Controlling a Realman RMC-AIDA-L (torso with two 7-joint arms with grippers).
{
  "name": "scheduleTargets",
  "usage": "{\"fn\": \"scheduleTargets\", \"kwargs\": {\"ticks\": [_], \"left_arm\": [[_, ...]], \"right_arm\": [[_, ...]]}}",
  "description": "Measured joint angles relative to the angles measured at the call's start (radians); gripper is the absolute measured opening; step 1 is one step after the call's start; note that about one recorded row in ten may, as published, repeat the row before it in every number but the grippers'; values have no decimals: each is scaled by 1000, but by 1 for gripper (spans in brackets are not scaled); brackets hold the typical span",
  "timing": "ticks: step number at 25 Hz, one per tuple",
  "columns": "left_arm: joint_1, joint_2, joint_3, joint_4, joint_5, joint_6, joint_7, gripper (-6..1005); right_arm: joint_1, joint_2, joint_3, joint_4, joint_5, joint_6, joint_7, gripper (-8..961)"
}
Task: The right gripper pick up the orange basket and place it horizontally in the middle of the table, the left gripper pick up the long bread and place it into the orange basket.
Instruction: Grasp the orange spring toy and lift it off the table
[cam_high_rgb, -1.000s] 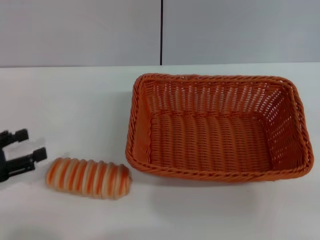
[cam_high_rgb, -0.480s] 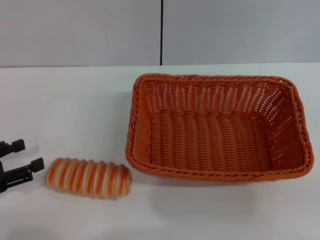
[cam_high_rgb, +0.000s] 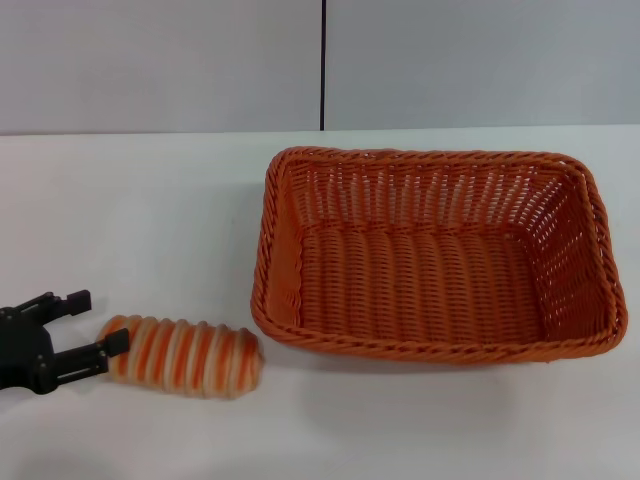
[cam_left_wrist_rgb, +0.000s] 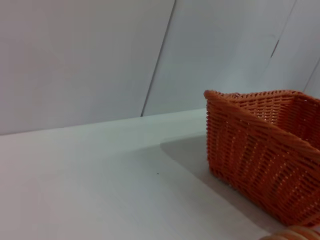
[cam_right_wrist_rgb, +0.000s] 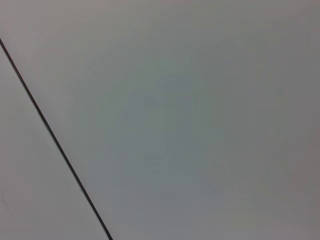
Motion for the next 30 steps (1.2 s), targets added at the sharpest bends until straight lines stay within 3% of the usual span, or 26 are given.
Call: {"fn": "scheduleTargets", "kwargs": {"ticks": [6, 30], "left_arm": [[-12, -9, 1, -6, 31, -22, 0, 853], [-29, -7, 4, -35, 82, -38, 13, 826]], "right_arm": [[0, -1, -2, 4, -2, -2, -5, 600], [1, 0, -14, 6, -3, -40, -8, 600]]}}
